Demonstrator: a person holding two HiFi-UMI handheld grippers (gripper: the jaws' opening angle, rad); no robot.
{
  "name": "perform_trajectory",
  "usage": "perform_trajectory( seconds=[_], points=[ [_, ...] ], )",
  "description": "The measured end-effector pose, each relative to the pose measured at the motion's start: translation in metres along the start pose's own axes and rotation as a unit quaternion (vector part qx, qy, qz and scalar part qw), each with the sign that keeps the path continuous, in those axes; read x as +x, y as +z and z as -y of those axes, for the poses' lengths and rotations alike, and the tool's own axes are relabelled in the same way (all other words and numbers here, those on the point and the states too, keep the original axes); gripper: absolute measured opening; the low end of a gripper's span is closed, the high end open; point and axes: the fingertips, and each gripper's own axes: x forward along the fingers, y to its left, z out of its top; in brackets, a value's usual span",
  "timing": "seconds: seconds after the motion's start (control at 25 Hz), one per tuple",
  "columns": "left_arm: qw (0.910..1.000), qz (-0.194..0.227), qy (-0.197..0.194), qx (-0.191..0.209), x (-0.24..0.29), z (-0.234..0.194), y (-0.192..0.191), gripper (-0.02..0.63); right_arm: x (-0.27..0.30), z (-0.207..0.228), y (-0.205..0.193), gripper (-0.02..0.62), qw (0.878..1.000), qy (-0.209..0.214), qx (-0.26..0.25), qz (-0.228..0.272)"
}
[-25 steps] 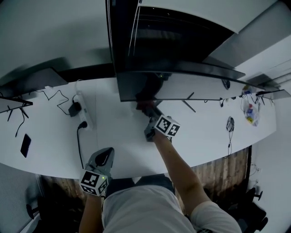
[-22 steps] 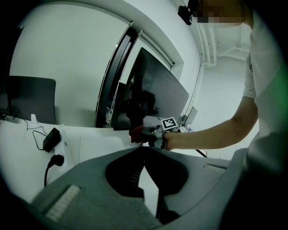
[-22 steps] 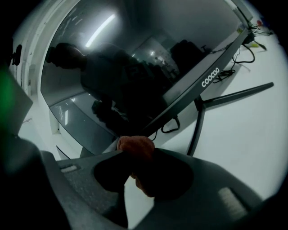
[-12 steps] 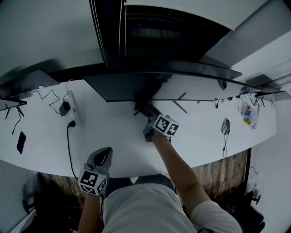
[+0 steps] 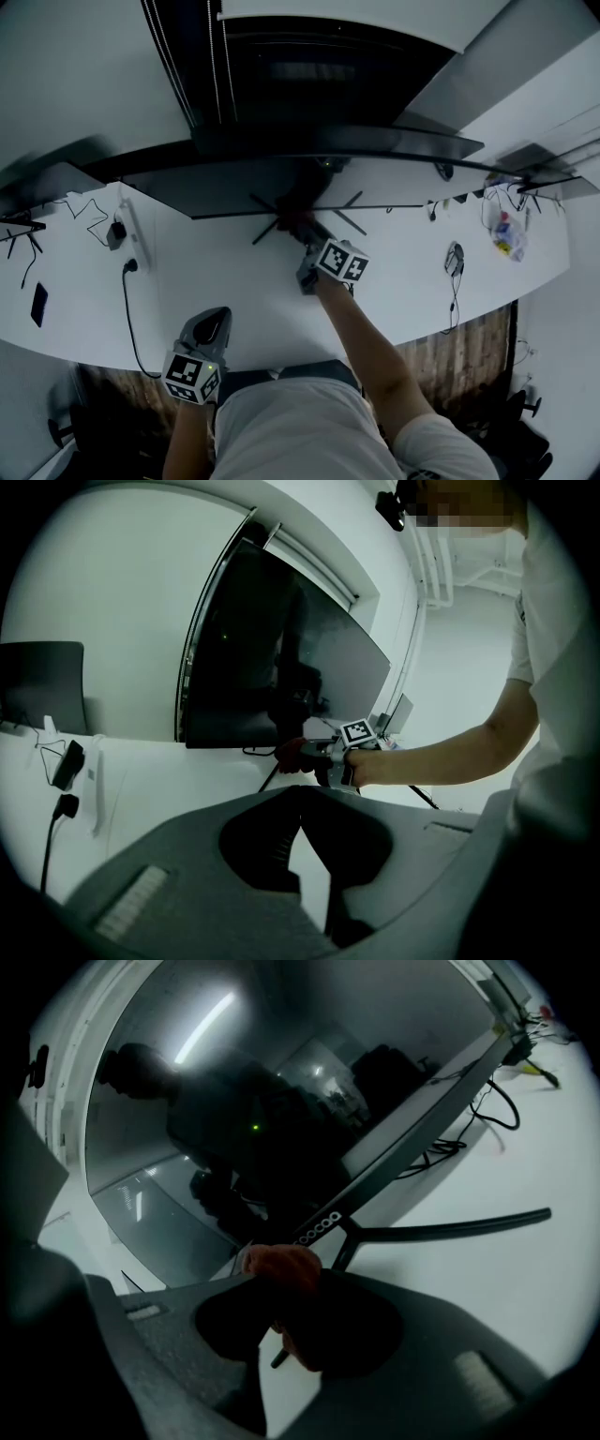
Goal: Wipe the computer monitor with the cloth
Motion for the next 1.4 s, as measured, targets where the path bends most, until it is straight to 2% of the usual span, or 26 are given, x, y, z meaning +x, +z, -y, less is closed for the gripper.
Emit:
perform_trajectory(
  seconds=[0.64, 1.4],
  points=[
    [0.999, -0.01, -0.038, 0.02, 0.062, 0.068, 0.006, 0.009, -0.061, 0.087, 0.063, 0.13, 0.998, -0.024, 0.025, 0.043],
    [0.9981, -0.026, -0.041, 0.038, 0.118, 0.138, 0.018, 0.009, -0.112, 0.166, 0.124, 0.13, 0.996, -0.031, 0.044, 0.066]
  ],
)
